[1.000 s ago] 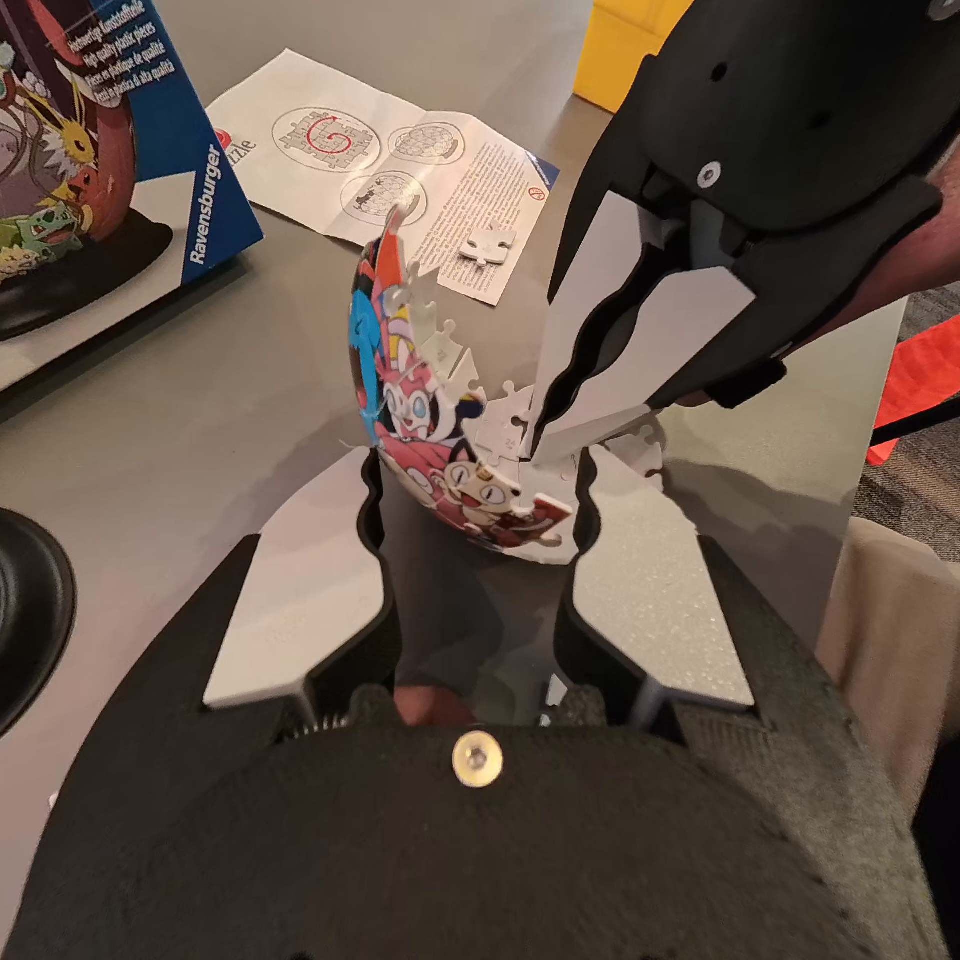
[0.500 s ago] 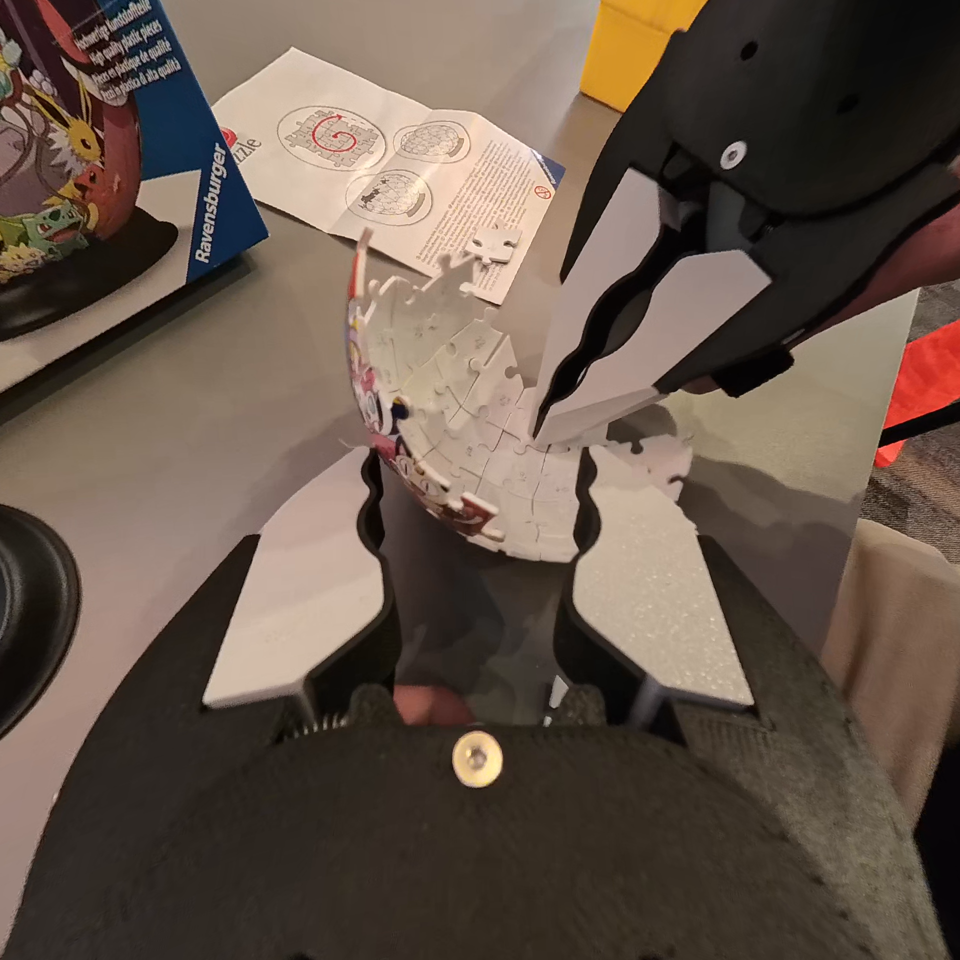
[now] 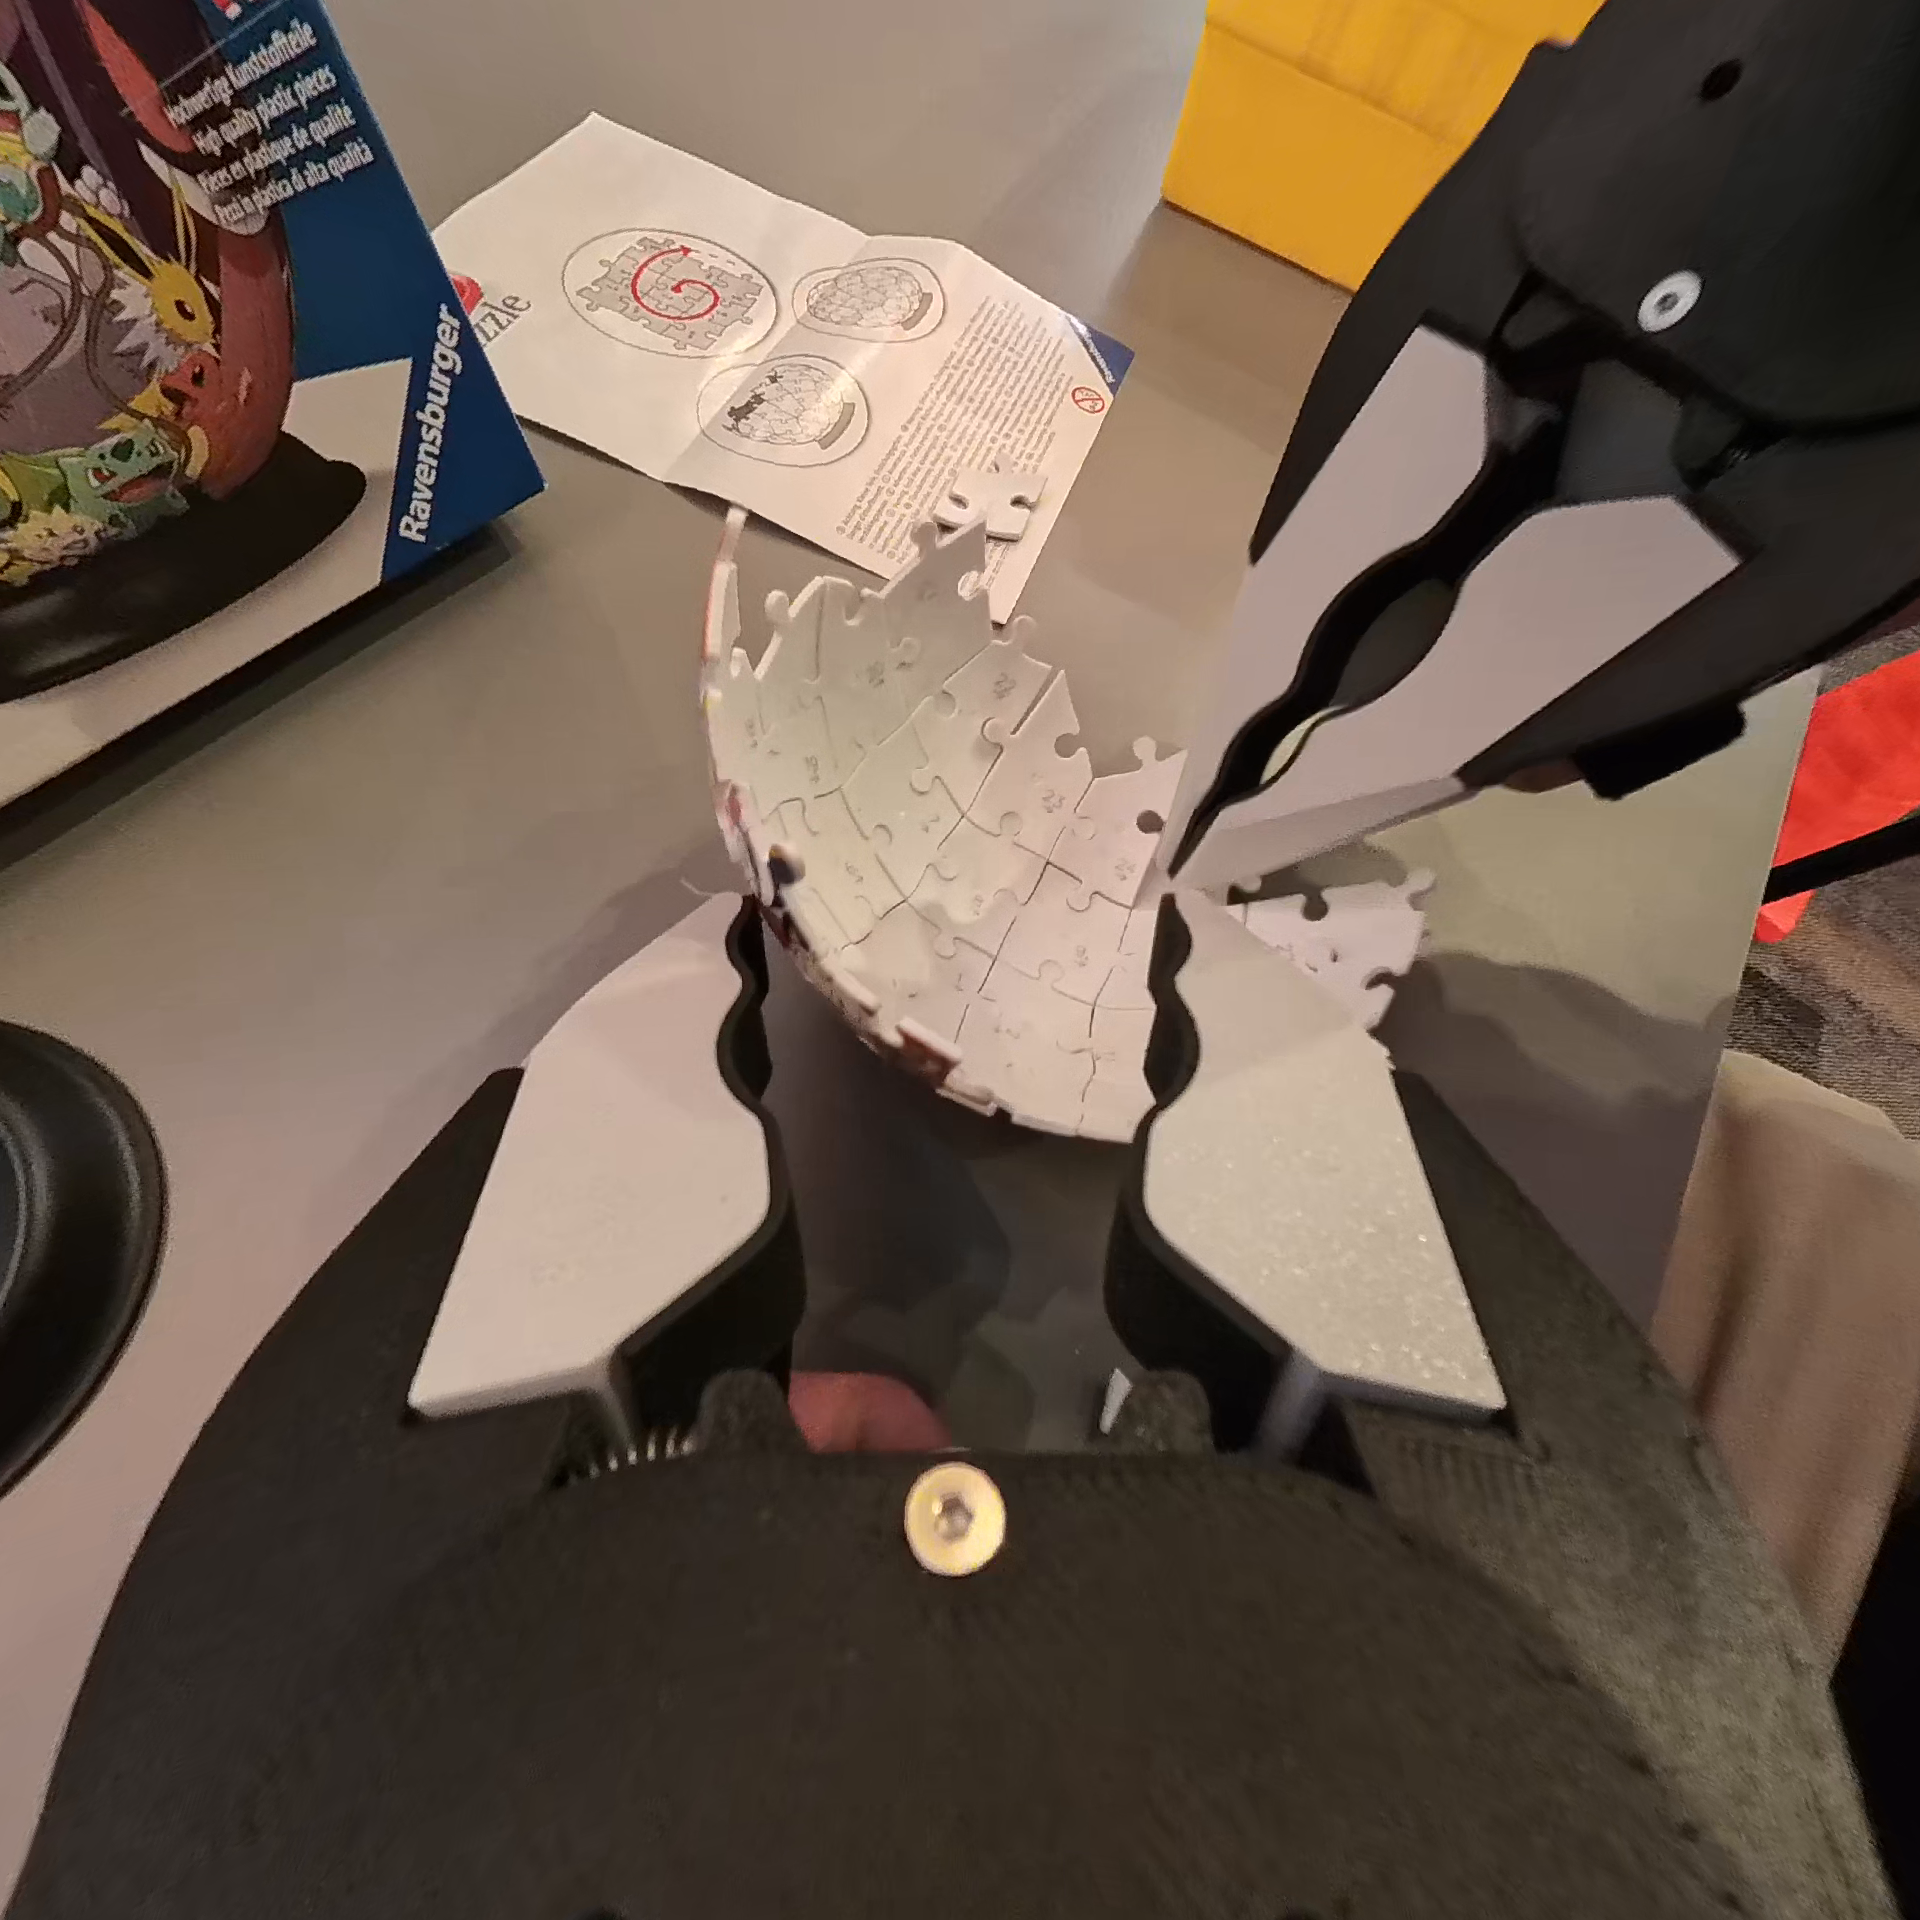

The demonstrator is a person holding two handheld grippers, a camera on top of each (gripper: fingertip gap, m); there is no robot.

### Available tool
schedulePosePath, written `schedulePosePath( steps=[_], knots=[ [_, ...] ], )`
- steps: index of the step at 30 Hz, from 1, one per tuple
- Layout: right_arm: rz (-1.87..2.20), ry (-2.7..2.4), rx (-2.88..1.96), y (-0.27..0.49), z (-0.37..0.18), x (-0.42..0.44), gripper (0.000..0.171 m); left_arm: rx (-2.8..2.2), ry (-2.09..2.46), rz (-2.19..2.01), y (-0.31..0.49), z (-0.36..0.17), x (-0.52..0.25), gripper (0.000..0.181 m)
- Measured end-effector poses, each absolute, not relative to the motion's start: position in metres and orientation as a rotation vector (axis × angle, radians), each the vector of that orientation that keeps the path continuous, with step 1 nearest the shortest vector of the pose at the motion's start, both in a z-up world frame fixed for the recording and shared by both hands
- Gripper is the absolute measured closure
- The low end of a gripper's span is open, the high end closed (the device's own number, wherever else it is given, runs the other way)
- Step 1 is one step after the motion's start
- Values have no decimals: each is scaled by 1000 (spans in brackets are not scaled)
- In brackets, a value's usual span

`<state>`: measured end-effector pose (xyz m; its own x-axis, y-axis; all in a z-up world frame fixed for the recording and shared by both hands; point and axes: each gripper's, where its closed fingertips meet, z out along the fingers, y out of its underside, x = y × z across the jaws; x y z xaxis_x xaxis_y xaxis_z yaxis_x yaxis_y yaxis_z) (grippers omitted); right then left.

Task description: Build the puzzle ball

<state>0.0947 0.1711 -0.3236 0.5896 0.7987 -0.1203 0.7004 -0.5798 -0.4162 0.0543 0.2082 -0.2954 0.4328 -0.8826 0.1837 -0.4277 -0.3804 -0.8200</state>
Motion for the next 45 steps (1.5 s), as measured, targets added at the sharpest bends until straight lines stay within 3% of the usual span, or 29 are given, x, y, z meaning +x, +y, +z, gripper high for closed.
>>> schedulePosePath(
  steps=[1, 19, 33, 45],
  knots=[
    [421, -1226, -2499, 170, -326, 95, 171, -1976, 1104, -821, 208, -295, 55, 111],
    [382, -1214, -2492, 166, -334, 99, 171, -1943, 1147, -770, 194, -297, 67, 111],
    [315, -1286, -2111, 160, -333, 100, 171, -1857, 1208, -653, 183, -294, 75, 110],
    [234, -1272, -2073, 162, -332, 100, 171, -1797, 1238, -596, 179, -288, 81, 109]
  ],
)
